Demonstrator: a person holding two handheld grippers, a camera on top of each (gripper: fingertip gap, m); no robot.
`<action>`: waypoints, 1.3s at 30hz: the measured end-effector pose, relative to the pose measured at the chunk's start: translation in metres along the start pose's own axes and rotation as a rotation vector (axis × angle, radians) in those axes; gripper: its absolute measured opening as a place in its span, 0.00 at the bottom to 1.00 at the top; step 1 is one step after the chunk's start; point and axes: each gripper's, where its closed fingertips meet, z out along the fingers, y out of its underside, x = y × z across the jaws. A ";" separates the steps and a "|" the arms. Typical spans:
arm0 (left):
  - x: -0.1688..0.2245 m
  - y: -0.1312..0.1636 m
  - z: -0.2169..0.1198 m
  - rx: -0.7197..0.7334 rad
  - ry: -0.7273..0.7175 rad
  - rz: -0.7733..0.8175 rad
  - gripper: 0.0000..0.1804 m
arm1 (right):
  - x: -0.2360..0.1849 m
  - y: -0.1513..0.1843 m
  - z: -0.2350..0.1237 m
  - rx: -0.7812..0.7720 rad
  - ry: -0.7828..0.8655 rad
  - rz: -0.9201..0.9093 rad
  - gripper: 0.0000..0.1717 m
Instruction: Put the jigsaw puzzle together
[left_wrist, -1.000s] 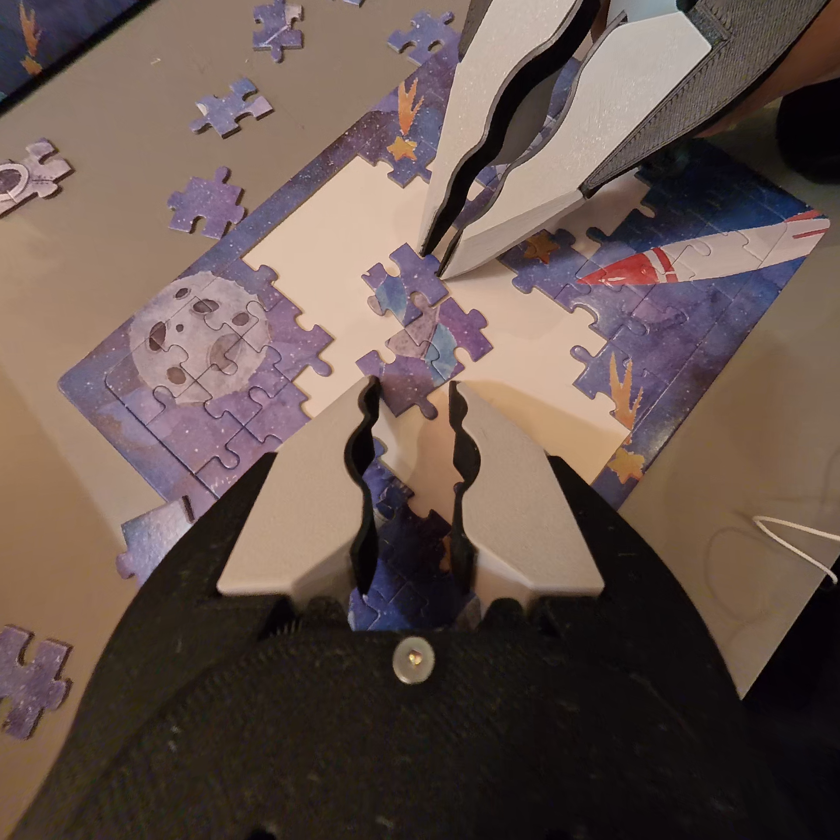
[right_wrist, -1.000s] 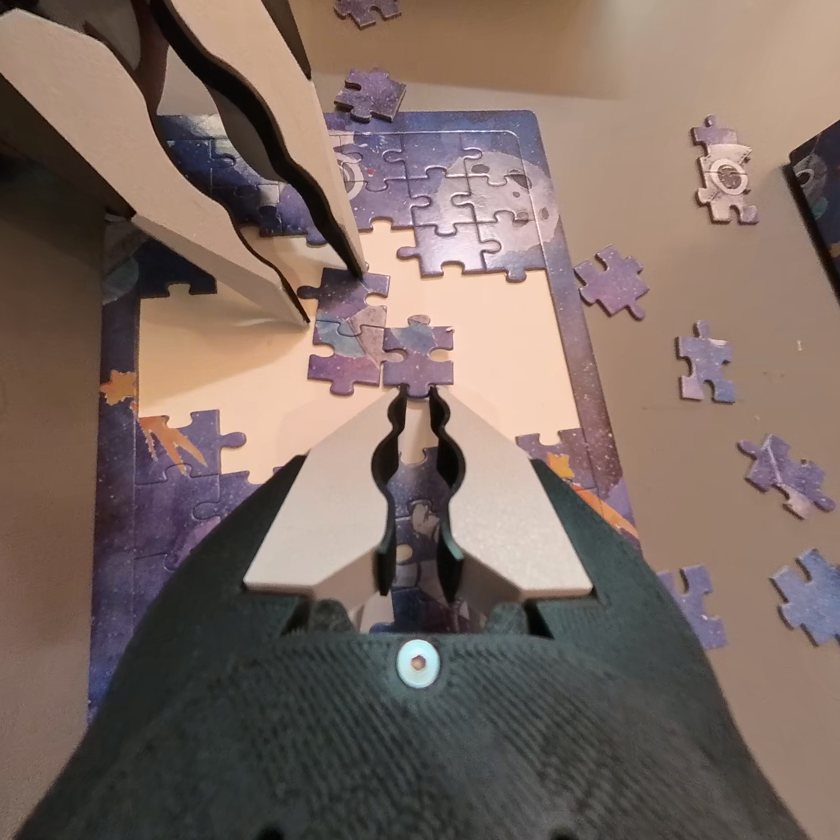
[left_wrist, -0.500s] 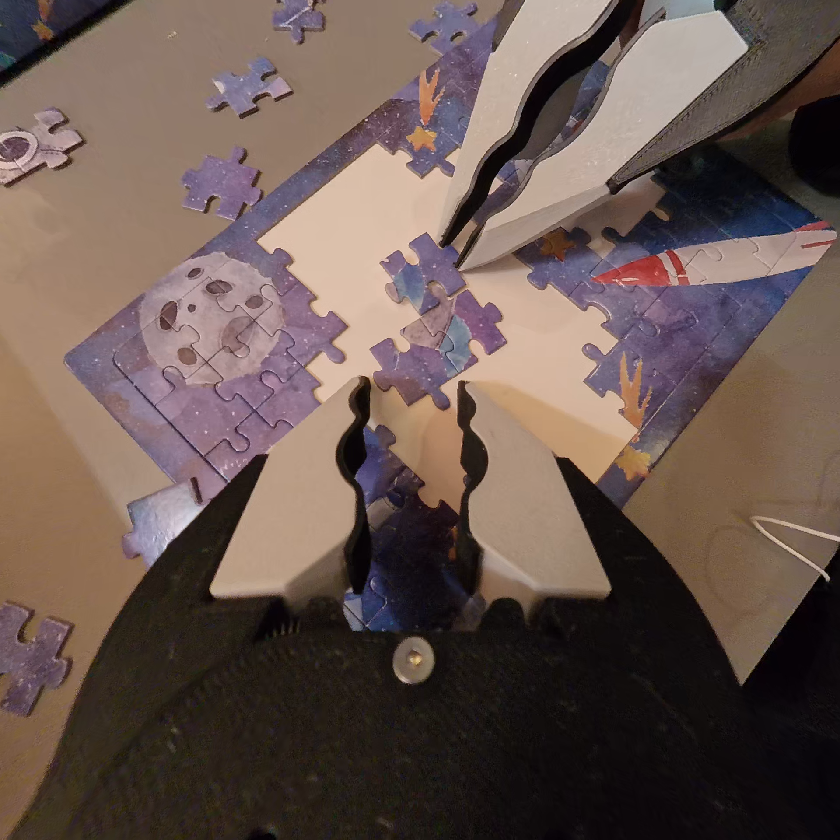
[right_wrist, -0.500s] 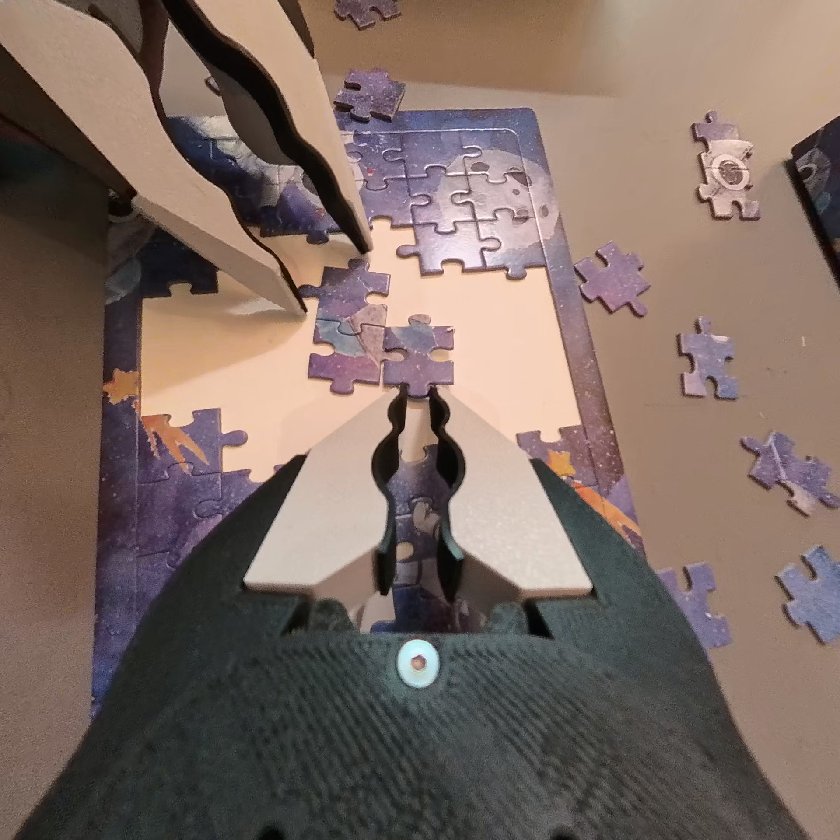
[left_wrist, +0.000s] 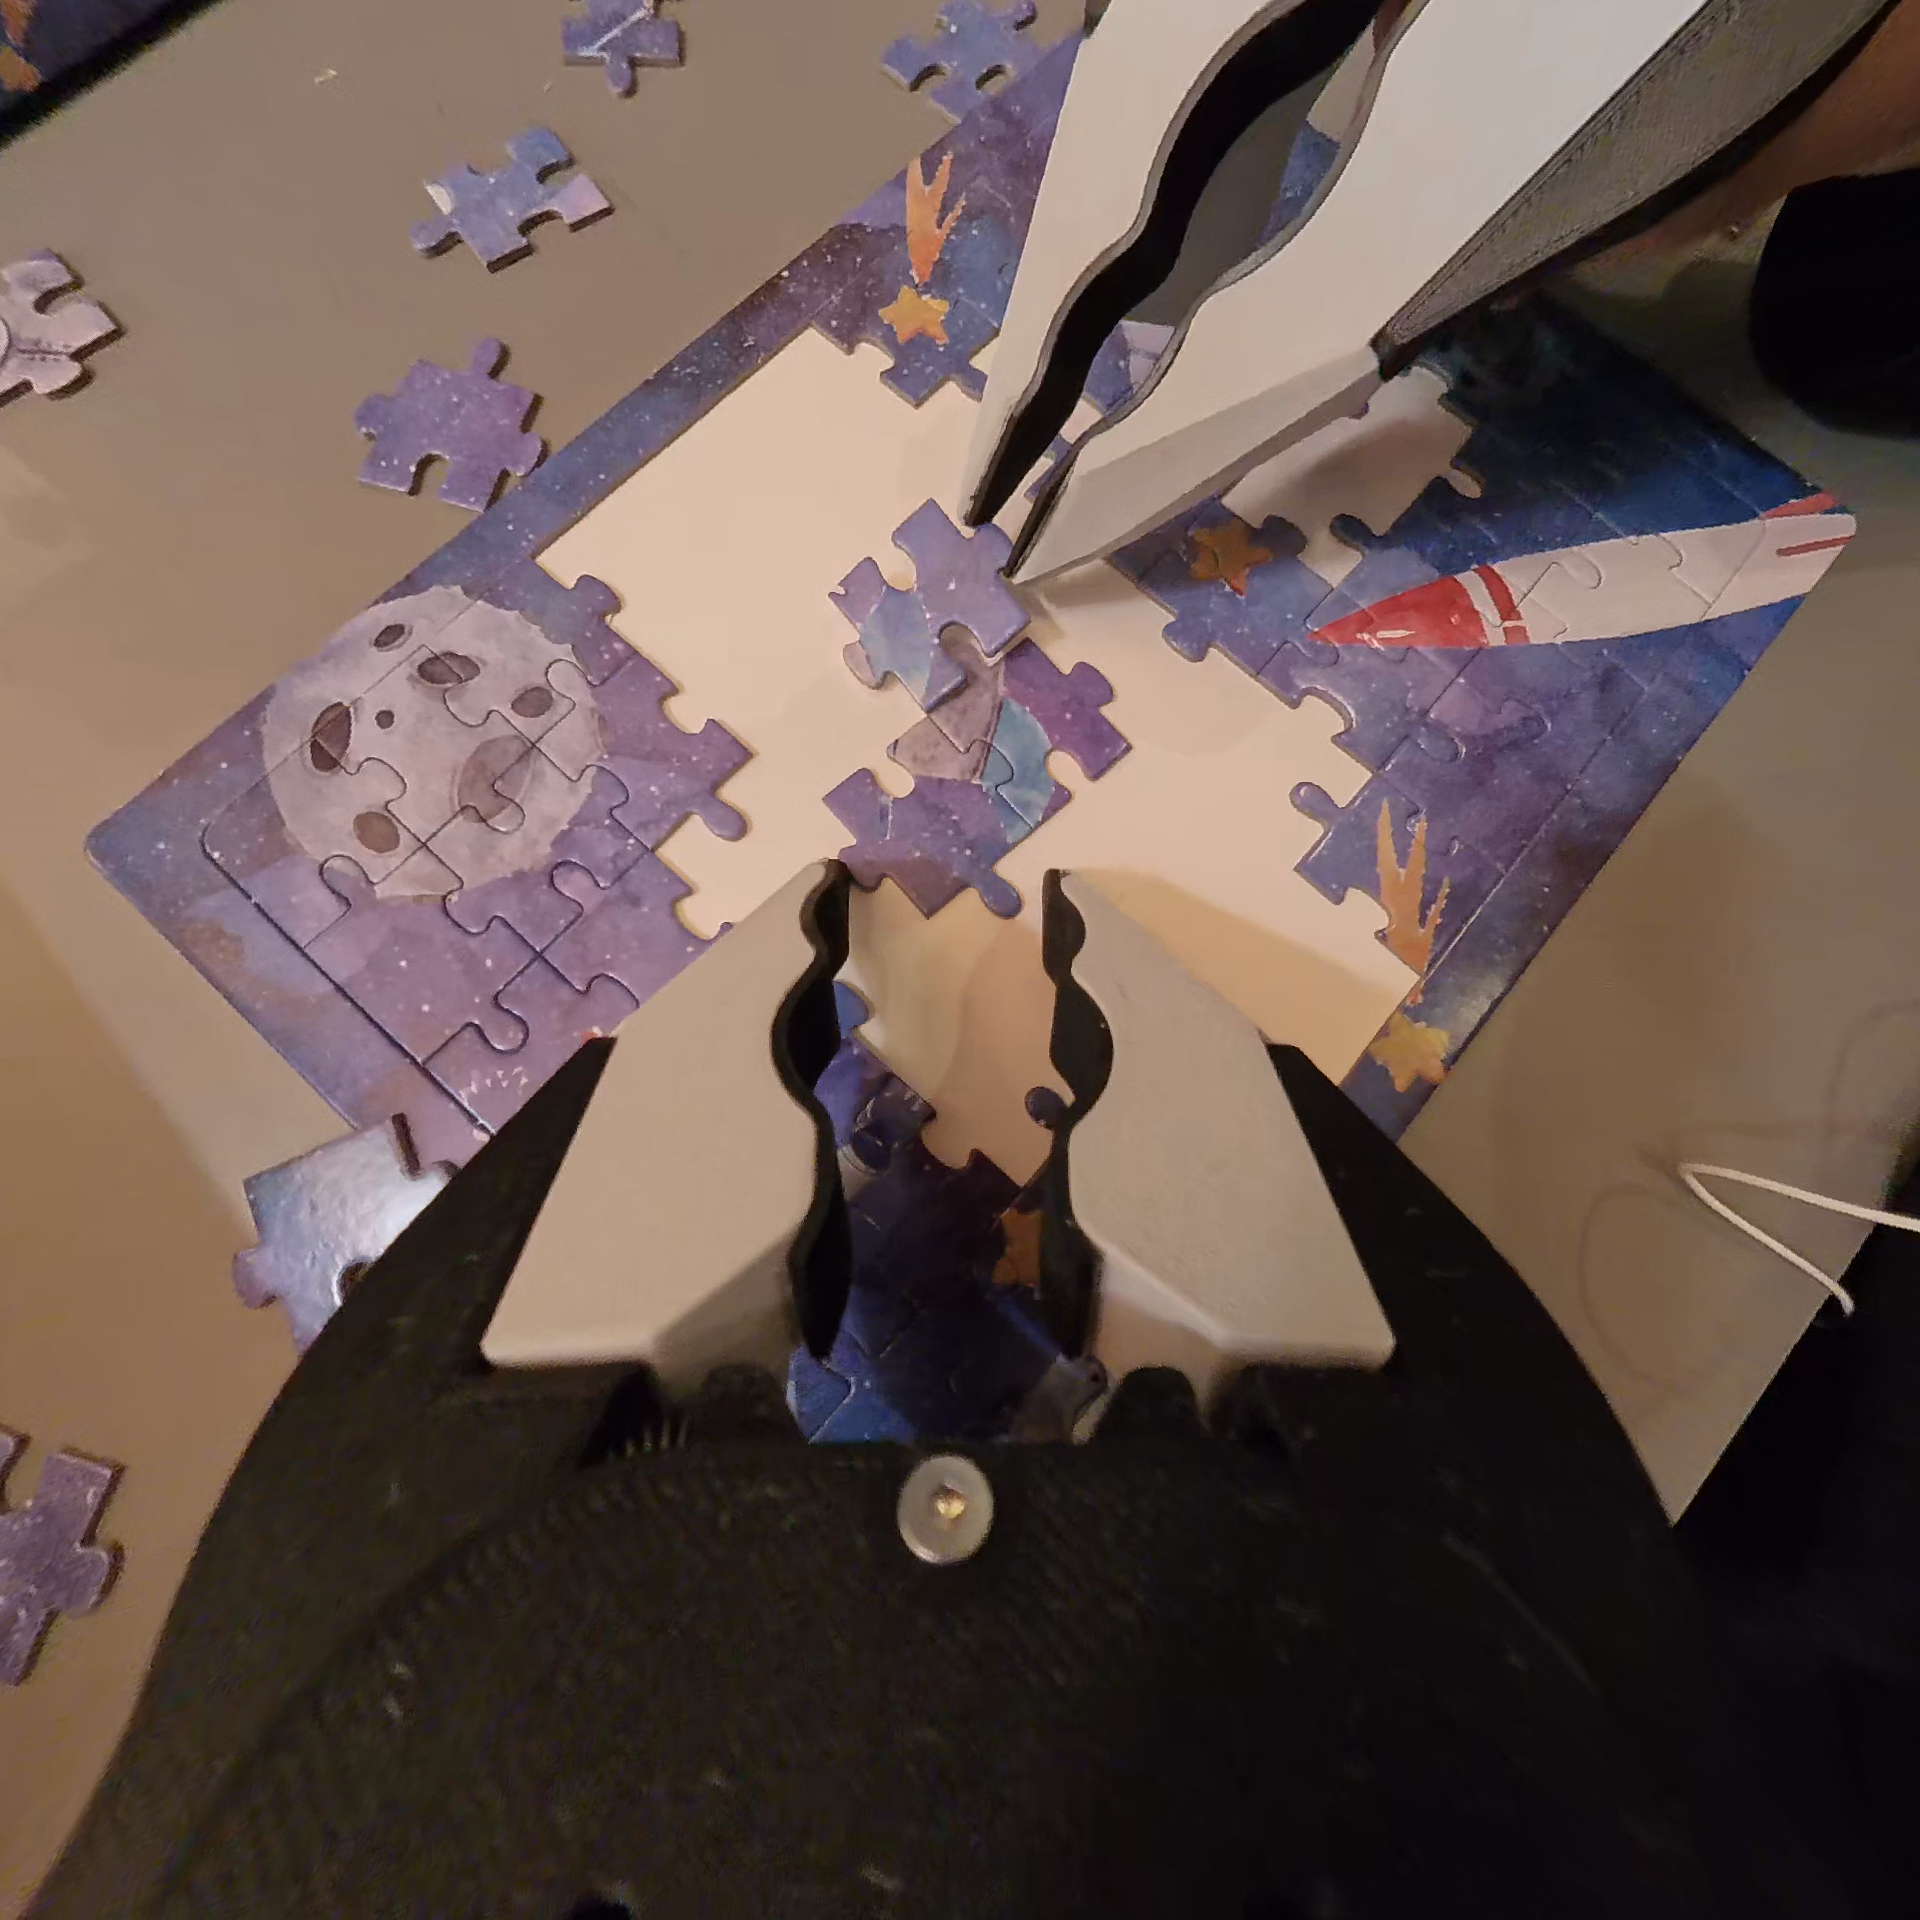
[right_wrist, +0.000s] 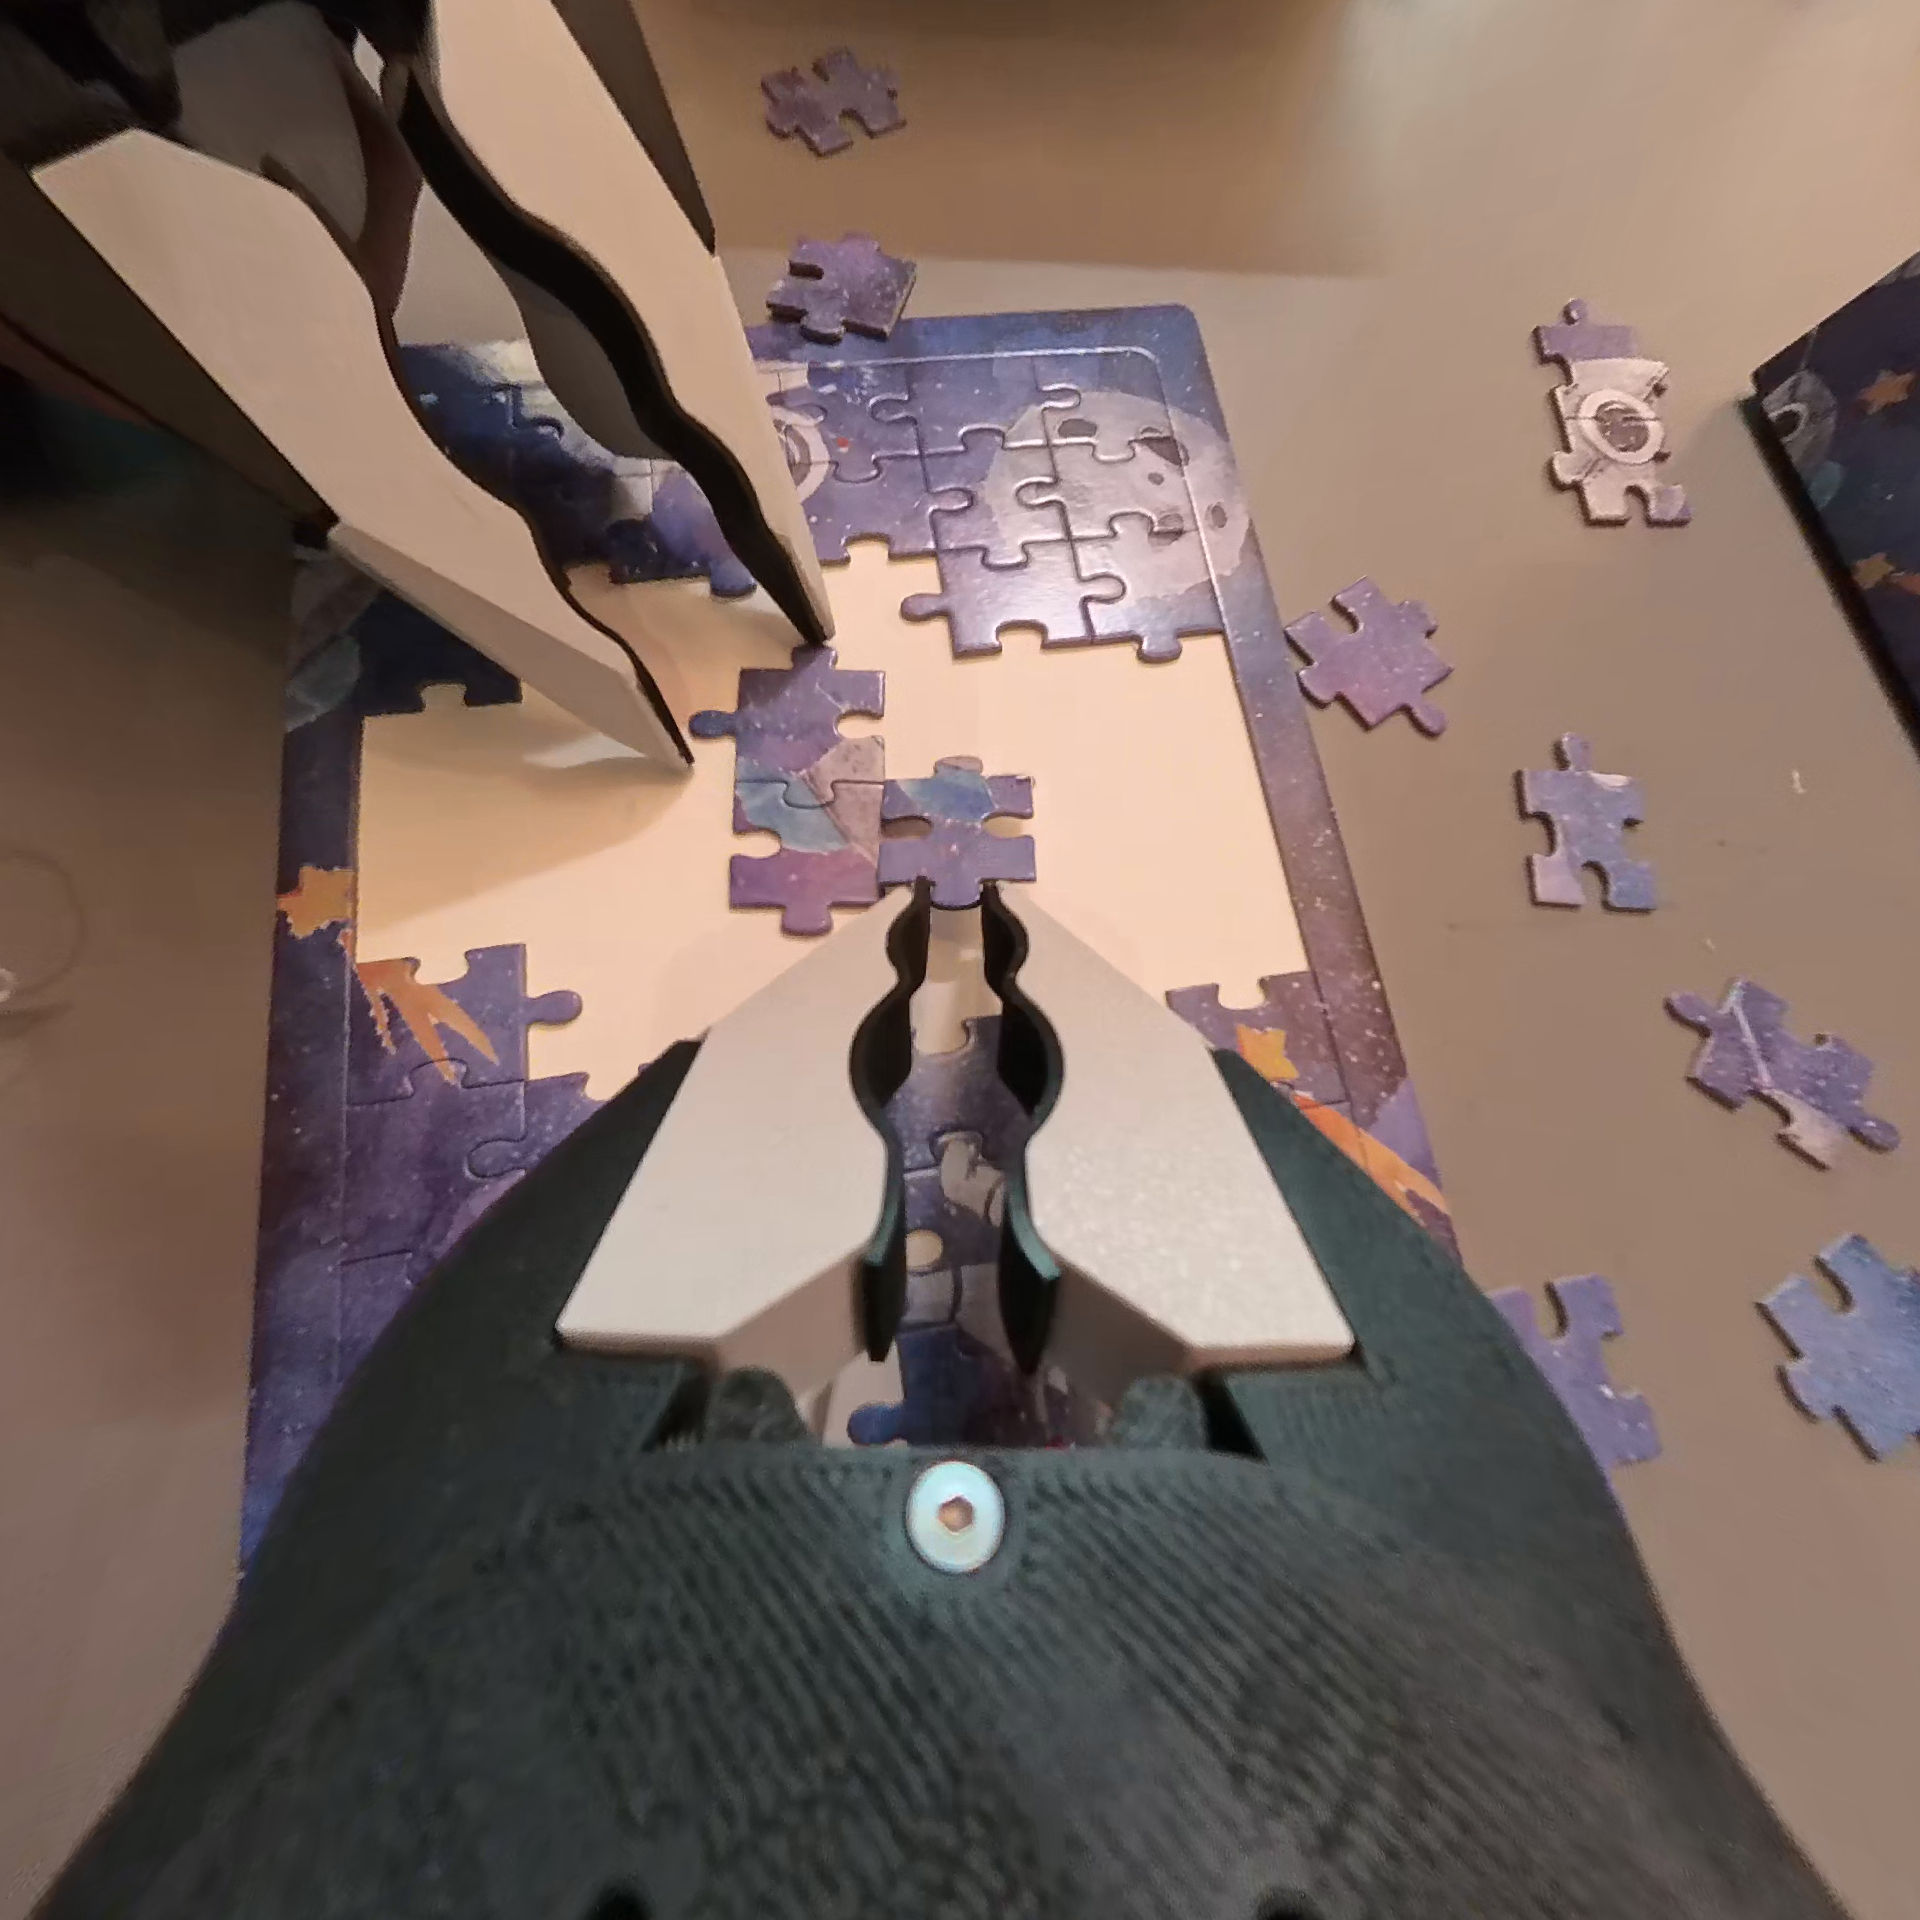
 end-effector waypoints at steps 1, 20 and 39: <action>0.000 0.000 0.000 0.000 0.001 -0.001 0.20 | 0.000 -0.001 -0.001 0.005 -0.002 0.002 0.05; 0.014 -0.033 -0.035 0.291 0.496 -0.451 0.18 | -0.067 -0.033 -0.013 0.177 -0.197 -0.292 0.05; 0.034 -0.031 -0.041 0.263 0.675 -0.498 0.00 | -0.060 -0.031 -0.021 0.213 -0.124 -0.306 0.04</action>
